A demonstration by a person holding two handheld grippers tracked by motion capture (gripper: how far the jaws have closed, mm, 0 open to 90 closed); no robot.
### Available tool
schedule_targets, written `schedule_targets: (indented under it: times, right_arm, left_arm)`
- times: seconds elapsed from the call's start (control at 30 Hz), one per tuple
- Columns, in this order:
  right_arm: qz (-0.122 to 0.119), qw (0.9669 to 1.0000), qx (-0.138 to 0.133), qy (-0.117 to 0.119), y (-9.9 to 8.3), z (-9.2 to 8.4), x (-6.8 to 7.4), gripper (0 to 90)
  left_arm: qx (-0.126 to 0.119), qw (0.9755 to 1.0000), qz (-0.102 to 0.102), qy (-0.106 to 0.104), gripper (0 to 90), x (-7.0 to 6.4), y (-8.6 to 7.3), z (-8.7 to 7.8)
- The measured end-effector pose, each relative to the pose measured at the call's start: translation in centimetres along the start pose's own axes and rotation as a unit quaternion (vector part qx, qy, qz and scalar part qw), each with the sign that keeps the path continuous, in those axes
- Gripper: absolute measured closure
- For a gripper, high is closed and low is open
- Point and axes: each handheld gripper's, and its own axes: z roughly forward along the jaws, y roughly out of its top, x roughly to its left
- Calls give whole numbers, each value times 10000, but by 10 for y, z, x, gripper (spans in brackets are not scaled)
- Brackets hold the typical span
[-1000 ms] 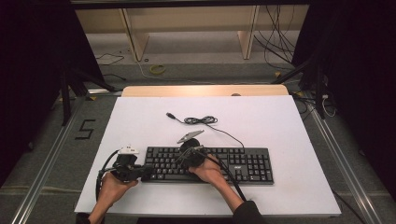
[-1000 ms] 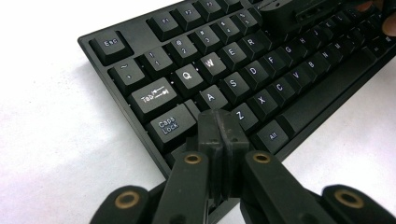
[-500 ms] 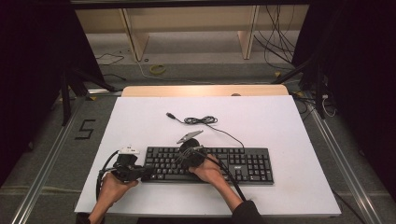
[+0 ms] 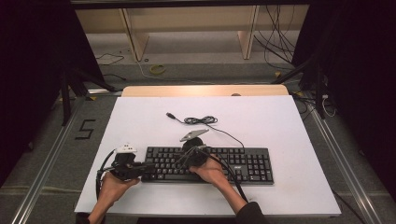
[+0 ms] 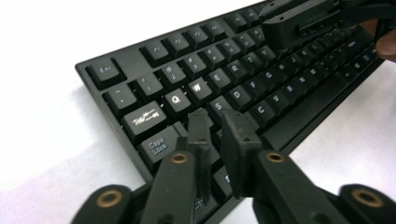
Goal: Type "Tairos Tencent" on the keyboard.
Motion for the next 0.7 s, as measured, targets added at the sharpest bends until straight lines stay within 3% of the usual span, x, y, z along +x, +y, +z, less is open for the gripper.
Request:
schedule_targets:
  times: [0.37, 0.7]
  right_arm:
    - [130, 9993, -337, 46, 0, -20, -9, 612]
    - [188, 9986, -483, 97, -6, -33, -9, 505]
  left_arm:
    - [-179, 9997, -2, -161, 613, -2, 3, 0]
    - [-213, 9996, -70, -186, 440, -2, 5, 2]
